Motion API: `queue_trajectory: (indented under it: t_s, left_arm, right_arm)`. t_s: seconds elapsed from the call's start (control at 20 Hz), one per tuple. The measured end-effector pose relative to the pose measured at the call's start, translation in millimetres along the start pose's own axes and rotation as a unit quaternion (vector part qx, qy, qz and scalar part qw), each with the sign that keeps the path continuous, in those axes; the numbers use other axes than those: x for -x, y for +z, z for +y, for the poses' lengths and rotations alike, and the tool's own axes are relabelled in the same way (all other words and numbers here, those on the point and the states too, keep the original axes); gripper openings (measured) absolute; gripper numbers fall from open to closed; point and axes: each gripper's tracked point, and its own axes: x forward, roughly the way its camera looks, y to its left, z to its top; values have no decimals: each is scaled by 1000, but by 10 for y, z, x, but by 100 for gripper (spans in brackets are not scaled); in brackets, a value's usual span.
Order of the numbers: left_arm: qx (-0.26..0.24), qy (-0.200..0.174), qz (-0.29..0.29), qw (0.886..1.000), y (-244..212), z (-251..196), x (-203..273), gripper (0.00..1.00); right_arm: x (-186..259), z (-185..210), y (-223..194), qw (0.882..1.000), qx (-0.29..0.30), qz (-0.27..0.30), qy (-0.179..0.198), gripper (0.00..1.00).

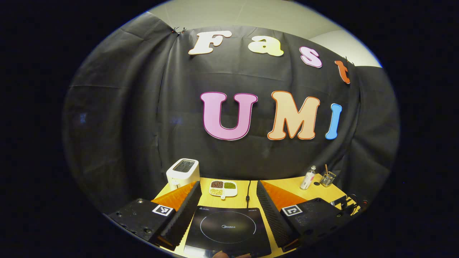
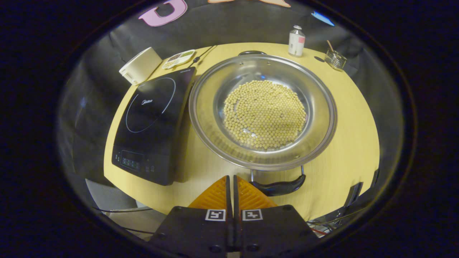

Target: First push the handle of the pot to place it horizontally, then grasp the pot with both hands and set it on the induction cooktop.

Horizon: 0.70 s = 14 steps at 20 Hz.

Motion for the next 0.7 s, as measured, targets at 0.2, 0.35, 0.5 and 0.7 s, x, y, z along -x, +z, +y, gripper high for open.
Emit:
queue_trajectory:
  t_s: [0.2, 0.35, 0.5, 0.7]
  left_arm:
    - [5, 4, 3, 1000, -22, 27, 3, 94]
    - [9, 9, 8, 1000, -69, 55, 0, 94]
    - [10, 12, 9, 1000, -79, 70, 20, 94]
    - [12, 16, 12, 1000, -117, 59, -6, 94]
  right_arm:
    - [-13, -102, 11, 1000, -13, 7, -3, 2]
    - [-31, -170, -5, 1000, -3, 14, -13, 0]
    - [-28, -259, -15, 1000, 0, 16, -17, 2]
    - [-34, -421, -6, 999, -4, 19, -29, 0]
